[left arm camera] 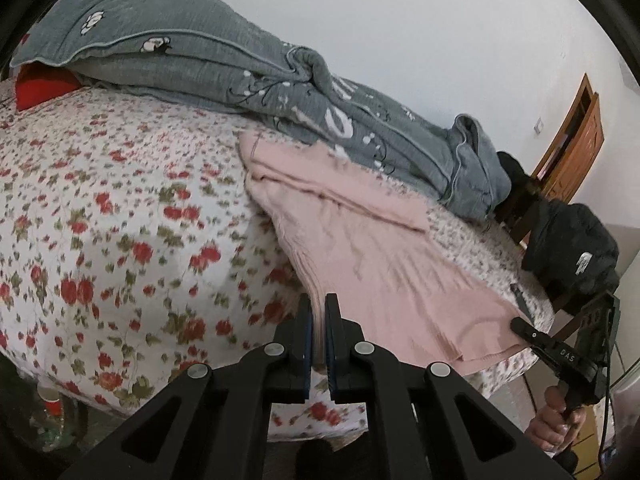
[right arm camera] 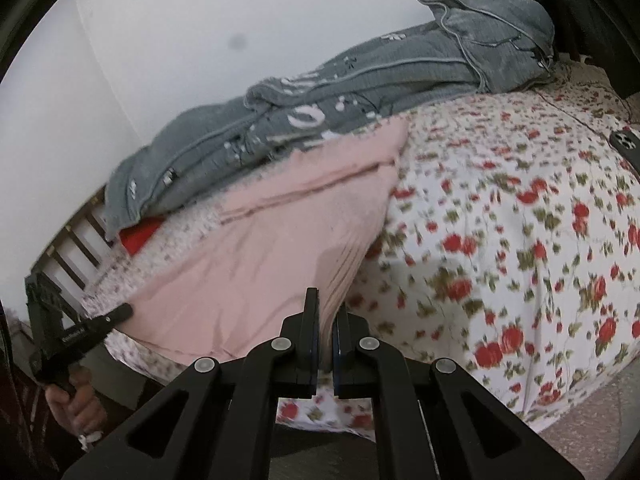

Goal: Fold small clothes

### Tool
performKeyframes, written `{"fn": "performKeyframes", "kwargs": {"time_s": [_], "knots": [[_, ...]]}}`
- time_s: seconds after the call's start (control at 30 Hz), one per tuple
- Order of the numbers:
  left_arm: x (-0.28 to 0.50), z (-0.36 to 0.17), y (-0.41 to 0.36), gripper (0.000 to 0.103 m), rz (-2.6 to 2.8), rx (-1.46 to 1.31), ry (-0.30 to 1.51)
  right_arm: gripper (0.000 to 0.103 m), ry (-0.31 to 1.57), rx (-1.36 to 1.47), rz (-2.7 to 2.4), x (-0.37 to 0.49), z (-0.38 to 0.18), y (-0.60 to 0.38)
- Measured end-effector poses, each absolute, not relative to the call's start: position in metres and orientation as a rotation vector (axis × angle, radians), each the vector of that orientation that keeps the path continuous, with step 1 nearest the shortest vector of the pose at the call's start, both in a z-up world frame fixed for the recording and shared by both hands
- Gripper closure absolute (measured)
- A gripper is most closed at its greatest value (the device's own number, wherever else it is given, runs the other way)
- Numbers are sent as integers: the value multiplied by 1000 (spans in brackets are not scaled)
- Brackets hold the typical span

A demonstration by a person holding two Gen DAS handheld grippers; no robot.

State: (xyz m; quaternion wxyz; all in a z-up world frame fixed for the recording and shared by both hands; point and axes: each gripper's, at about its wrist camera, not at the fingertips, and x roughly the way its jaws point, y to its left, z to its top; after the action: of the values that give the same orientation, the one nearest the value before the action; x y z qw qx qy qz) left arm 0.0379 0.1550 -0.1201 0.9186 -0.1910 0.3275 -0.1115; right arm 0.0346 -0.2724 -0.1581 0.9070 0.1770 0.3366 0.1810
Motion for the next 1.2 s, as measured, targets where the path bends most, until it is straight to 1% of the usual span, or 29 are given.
{"fn": "performKeyframes", "kwargs": {"time_s": [0.27, 0.5, 0.63, 0.93, 1.2], "knots": [[60, -81, 162, 97, -235, -420, 622, 98, 636, 403, 414, 56, -119, -272], [101, -50, 168, 97, -229, -453, 592, 98, 608, 490, 454, 106, -89, -285], [131, -40, 171, 97, -215, -465, 580, 98, 604, 572, 479, 142, -81, -298], [208, -34, 171, 97, -164, -474, 568, 98, 606, 600, 482, 228, -71, -296], [286, -54, 173, 96, -125, -482, 610, 98, 626, 597, 470, 292, -85, -285]]}}
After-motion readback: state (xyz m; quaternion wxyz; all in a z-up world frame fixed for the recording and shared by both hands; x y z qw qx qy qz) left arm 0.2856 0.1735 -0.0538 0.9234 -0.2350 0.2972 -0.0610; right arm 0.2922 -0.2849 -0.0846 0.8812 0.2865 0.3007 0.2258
